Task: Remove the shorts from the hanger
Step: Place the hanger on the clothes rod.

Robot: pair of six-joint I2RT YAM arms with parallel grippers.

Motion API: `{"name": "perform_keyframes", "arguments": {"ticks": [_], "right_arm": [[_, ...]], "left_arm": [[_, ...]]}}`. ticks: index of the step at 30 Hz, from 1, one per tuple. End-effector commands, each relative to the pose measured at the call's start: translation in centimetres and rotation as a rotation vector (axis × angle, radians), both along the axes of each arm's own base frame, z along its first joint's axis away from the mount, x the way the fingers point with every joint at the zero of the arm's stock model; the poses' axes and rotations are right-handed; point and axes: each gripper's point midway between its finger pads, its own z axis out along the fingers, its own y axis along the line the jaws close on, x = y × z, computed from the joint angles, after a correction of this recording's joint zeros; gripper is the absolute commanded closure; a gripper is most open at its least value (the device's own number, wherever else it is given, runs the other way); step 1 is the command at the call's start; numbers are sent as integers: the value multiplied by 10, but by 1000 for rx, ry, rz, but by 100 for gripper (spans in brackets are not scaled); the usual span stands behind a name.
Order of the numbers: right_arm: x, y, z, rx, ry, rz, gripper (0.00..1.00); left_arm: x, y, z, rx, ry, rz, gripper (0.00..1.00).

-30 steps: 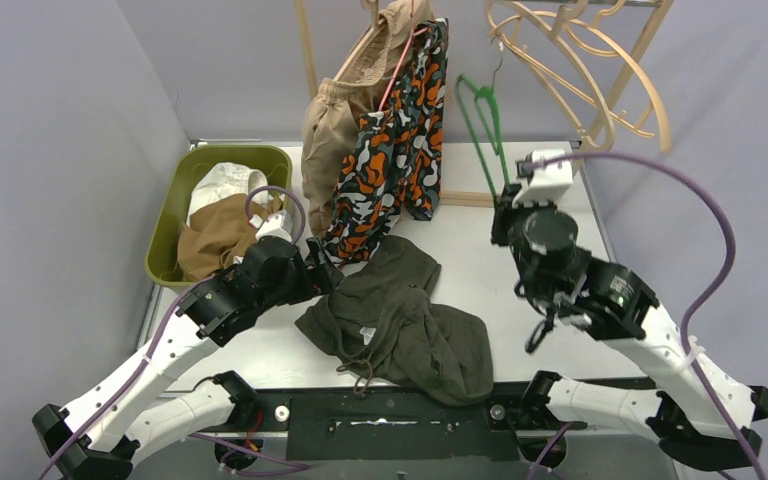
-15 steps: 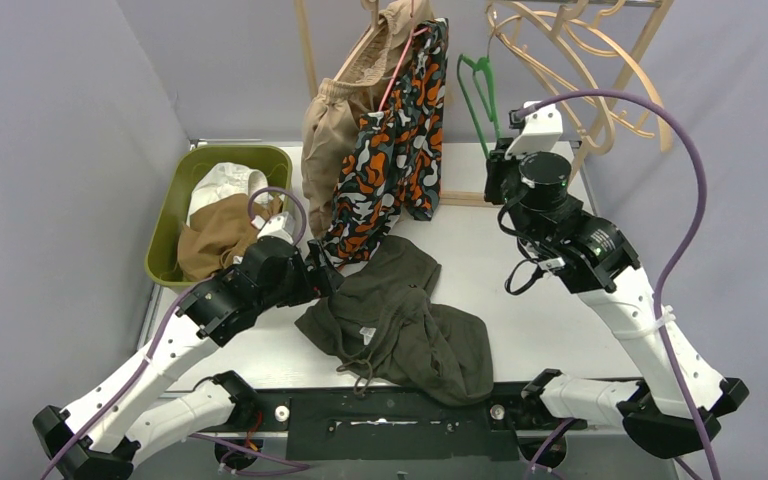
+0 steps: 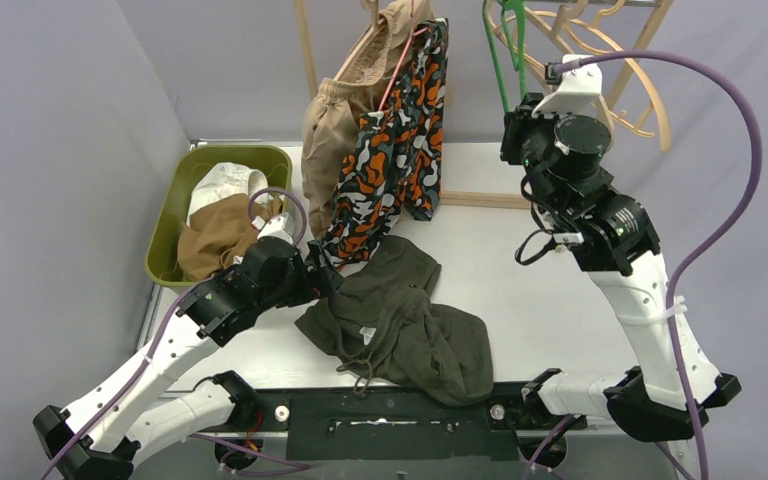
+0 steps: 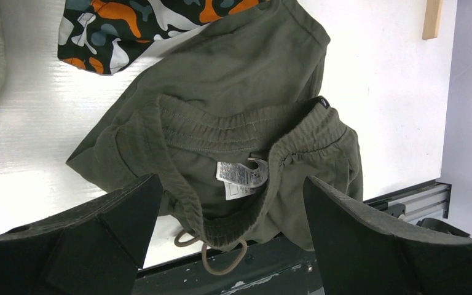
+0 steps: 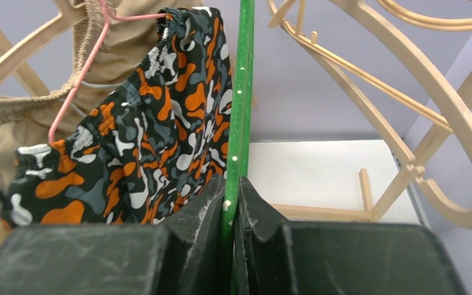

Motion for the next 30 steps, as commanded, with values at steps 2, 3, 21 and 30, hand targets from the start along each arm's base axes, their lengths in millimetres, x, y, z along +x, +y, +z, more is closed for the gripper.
{"name": "perform_keyframes", "arguments": {"ticks": [2,3,21,30], "right_arm": [[21,2,5,24,17,25,100],[25,0,1,23,36,26,100],[33,-8,-52,-30,203,69,52],[-23,-16,-91,-14,216,152,22]], "left_arm": [[2,8,12,11,-42,9,14],[2,11,12,23,-43,18,14],[3,-8,13,-34,-34,-51,11],[-6,-18,-13,-85,21,-86,10]]}}
